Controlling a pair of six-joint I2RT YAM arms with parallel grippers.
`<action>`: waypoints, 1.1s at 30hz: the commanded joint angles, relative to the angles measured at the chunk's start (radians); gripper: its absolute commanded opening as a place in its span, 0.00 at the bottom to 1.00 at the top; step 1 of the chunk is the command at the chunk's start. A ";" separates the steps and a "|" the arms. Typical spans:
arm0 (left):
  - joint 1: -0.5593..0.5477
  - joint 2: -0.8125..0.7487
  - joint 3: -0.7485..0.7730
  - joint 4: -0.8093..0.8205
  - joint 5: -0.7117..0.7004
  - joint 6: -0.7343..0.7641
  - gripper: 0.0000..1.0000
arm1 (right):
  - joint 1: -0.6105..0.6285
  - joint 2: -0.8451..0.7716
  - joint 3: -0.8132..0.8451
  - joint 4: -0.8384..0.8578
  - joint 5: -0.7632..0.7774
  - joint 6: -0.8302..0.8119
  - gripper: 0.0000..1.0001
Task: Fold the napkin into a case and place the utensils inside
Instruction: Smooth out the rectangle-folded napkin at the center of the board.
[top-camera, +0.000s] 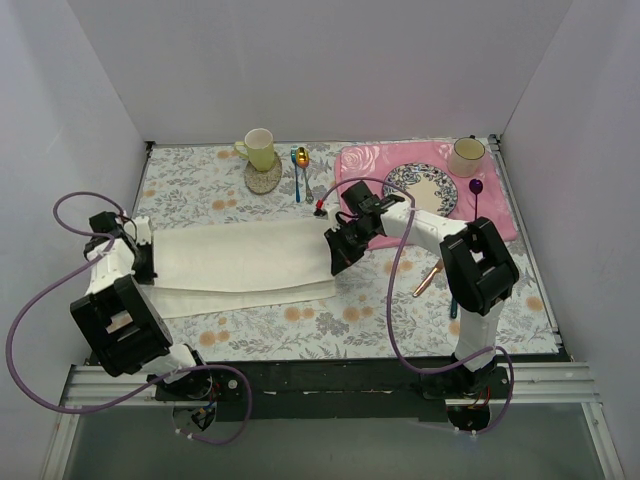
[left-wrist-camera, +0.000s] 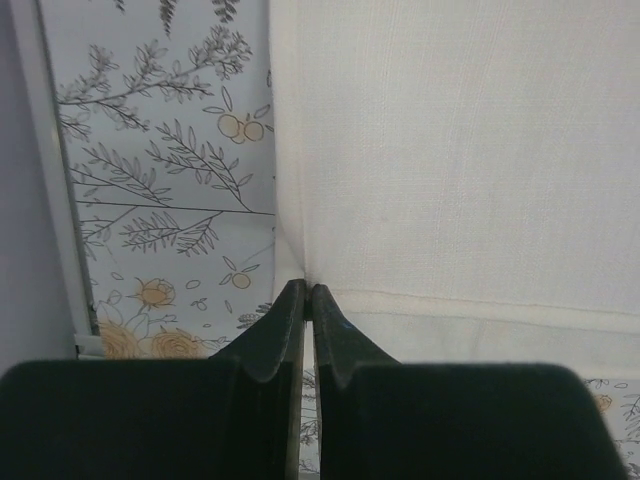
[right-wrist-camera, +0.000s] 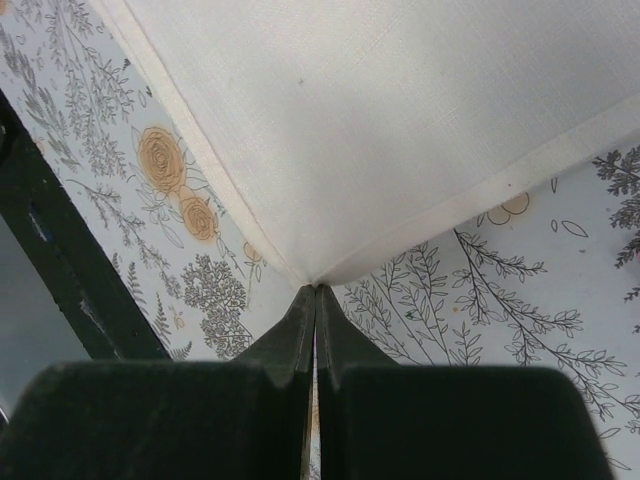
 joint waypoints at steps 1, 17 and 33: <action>-0.003 -0.081 0.106 -0.082 -0.004 0.020 0.00 | -0.005 -0.080 0.028 -0.018 -0.071 -0.022 0.01; -0.001 -0.142 -0.103 -0.067 -0.091 0.097 0.00 | 0.000 -0.065 -0.067 -0.003 -0.059 -0.034 0.01; -0.002 -0.098 -0.105 -0.007 -0.120 0.084 0.00 | 0.002 -0.053 -0.035 -0.015 -0.058 -0.039 0.01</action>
